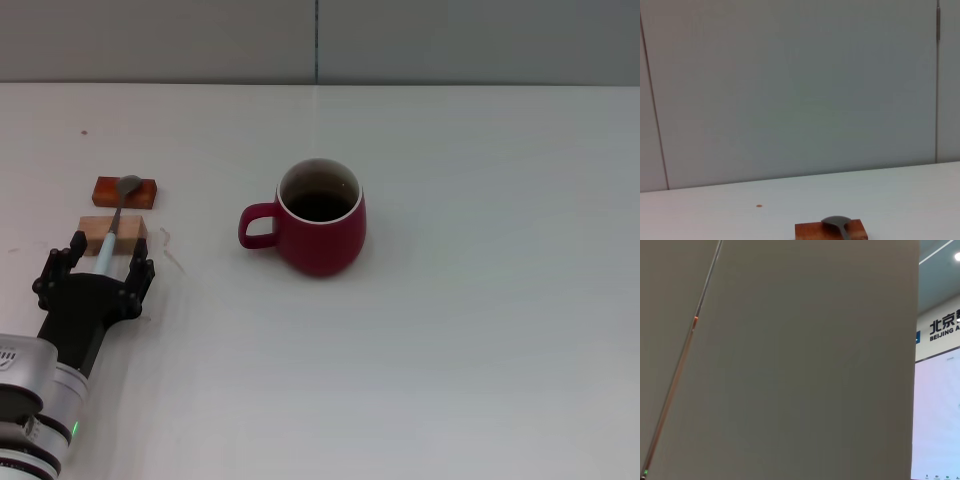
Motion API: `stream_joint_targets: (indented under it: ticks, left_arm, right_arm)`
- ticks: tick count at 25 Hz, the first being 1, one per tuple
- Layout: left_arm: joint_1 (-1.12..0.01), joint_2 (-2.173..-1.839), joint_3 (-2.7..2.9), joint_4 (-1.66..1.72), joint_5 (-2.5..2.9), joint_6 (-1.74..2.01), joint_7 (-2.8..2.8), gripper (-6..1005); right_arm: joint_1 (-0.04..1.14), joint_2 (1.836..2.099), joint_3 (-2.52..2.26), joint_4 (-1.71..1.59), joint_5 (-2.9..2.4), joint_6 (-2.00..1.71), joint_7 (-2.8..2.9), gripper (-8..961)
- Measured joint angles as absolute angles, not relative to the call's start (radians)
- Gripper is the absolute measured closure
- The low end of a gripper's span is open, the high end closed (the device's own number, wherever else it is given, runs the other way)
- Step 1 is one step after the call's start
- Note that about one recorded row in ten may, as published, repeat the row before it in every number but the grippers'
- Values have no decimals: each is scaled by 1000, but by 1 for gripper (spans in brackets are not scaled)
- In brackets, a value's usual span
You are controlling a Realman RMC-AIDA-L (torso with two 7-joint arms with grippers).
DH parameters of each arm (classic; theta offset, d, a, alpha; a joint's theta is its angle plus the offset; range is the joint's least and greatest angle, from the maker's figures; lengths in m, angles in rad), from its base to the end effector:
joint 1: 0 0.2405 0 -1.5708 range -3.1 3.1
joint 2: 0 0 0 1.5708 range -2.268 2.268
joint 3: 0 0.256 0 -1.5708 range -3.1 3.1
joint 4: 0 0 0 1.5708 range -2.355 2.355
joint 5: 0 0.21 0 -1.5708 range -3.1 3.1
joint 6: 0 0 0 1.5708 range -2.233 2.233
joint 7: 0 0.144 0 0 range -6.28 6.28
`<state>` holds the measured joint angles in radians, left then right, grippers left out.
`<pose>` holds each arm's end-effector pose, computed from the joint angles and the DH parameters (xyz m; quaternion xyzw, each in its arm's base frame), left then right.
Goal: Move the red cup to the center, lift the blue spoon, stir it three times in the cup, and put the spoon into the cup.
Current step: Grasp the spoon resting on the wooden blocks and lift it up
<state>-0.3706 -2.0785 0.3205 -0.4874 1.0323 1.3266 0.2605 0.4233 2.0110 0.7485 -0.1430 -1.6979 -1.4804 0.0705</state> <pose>-0.3375 0.2359 -0.0810 -0.7135 -0.2807 -0.1971 0.6110 0.3979 0.2833 0.1330 -0.4902 0.1250 0.2236 0.8331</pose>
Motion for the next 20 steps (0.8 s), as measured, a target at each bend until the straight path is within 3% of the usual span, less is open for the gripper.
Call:
stream_joint_targets:
  ticks: [12, 20]
  left_arm:
    - [-361, -2078, 321, -491, 1032, 1328, 262, 310]
    - [-362, -2078, 321, -491, 1032, 1329, 262, 434]
  right_arm:
    - [423, 2011, 741, -139, -1698, -1480, 70, 274]
    - [423, 2011, 741, -140, -1698, -1480, 70, 274]
